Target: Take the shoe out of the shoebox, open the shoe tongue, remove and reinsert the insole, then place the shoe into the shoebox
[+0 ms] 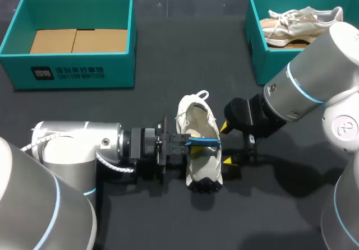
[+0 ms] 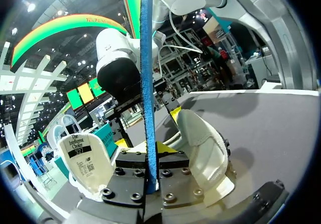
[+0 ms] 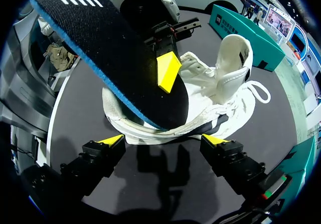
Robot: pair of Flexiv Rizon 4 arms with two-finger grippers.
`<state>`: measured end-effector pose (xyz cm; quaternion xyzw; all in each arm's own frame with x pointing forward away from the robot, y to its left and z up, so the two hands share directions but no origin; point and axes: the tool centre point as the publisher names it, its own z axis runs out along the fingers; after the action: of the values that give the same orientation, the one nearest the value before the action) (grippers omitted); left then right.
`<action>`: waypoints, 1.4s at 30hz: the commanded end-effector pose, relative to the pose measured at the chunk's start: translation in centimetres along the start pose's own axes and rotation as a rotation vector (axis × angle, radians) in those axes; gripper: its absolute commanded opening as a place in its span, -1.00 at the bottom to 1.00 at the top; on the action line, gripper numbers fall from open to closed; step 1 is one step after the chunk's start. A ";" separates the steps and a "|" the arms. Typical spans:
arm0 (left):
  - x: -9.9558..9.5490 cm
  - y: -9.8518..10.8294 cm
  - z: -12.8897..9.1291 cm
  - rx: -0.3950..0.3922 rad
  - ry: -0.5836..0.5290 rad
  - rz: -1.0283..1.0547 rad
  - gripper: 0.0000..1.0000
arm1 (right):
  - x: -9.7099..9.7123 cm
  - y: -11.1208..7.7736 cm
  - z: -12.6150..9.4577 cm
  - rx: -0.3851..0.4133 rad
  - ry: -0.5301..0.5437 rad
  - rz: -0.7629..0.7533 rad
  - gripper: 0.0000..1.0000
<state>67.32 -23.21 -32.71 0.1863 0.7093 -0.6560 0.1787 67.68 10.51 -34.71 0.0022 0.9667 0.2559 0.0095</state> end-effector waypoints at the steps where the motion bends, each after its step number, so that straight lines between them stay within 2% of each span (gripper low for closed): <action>1: 0.2 -0.7 0.0 0.002 -0.003 -0.003 -0.61 | 0.0 0.1 0.1 0.001 -0.001 0.000 1.00; 5: 0.1 -1.3 0.1 0.008 -0.004 -0.003 -0.45 | 0.0 0.1 0.1 0.001 -0.001 0.000 1.00; 15: -0.2 -2.8 0.4 0.011 -0.003 0.003 -0.55 | 0.0 0.1 0.1 0.001 -0.001 0.000 1.00; 19: -0.3 -3.7 0.8 0.009 0.005 0.006 -0.52 | 0.0 0.1 0.1 0.001 -0.001 0.000 1.00; 24: -0.2 -4.3 1.4 0.002 0.018 0.010 -0.58 | 0.0 0.1 0.1 0.001 -0.001 0.000 1.00; 27: 0.0 -4.5 1.6 -0.003 0.028 0.011 -0.79 | 0.0 0.1 0.1 0.001 -0.001 0.000 1.00; 29: 0.1 -4.5 1.7 -0.007 0.031 0.014 -1.00 | 0.0 0.1 0.1 0.001 -0.001 0.000 1.00; 36: 0.1 -4.3 1.7 -0.020 0.038 0.041 -1.00 | 0.0 0.1 0.1 0.001 -0.001 0.000 1.00; 42: -0.2 -2.3 1.8 -0.043 0.034 0.050 -1.00 | 0.0 0.1 0.1 0.001 -0.001 0.000 1.00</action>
<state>65.82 -24.70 -30.01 0.2122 0.7201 -0.6339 0.1859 67.68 10.51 -34.71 0.0022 0.9667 0.2559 0.0095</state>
